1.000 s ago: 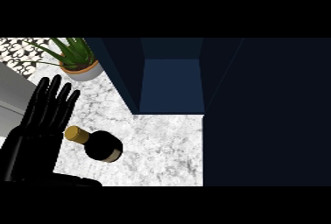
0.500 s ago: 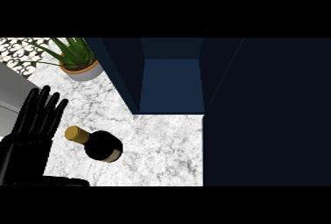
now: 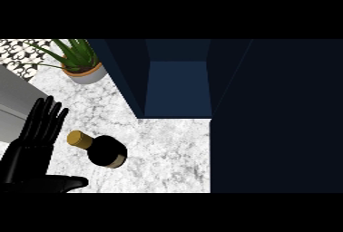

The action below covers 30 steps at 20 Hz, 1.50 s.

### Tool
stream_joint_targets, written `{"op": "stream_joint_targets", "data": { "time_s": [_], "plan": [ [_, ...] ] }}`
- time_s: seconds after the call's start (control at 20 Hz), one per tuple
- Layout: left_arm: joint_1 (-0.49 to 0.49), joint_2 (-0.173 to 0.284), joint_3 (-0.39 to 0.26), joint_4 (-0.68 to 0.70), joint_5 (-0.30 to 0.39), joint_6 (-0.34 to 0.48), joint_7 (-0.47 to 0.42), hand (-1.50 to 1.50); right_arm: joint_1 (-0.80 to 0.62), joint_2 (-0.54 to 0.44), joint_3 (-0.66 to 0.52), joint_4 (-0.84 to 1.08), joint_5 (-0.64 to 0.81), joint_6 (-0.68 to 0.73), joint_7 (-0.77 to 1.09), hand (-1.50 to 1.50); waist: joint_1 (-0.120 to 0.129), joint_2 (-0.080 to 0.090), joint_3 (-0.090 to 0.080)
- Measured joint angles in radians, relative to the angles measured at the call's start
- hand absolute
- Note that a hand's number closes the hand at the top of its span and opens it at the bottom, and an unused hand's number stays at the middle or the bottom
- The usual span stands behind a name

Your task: Pick up the wine, place it into the cabinet and close the cabinet

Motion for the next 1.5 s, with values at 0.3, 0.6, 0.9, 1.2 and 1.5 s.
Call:
{"op": "stream_joint_targets", "data": {
  "time_s": [0.3,0.6,0.9,1.2,1.5],
  "plan": [
    [0.019,-0.001,0.028,0.109,-0.022,-0.043,-0.091,-1.50,0.005,-0.004,-0.014,-0.001,-0.003,0.014,0.007,-1.50,0.000,0.000,0.000],
    [0.008,0.012,0.043,0.206,-0.048,-0.089,-0.148,-1.50,-0.003,0.024,0.028,-0.006,0.025,-0.002,0.011,-1.50,0.000,0.000,0.000],
    [-0.040,0.017,0.060,0.380,-0.084,-0.125,-0.265,-1.50,-0.017,0.031,0.044,-0.011,0.054,-0.016,0.023,-1.50,-0.001,0.000,0.000],
    [-0.072,0.030,0.079,0.510,-0.097,-0.160,-0.336,-1.50,-0.032,0.011,0.002,-0.004,0.025,-0.002,0.035,-1.50,-0.002,0.000,0.000],
    [-0.114,0.021,0.071,0.612,-0.118,-0.162,-0.374,-1.50,-0.027,0.031,0.020,-0.003,0.040,-0.002,0.024,-1.50,-0.002,0.000,0.000]
  ]
}}
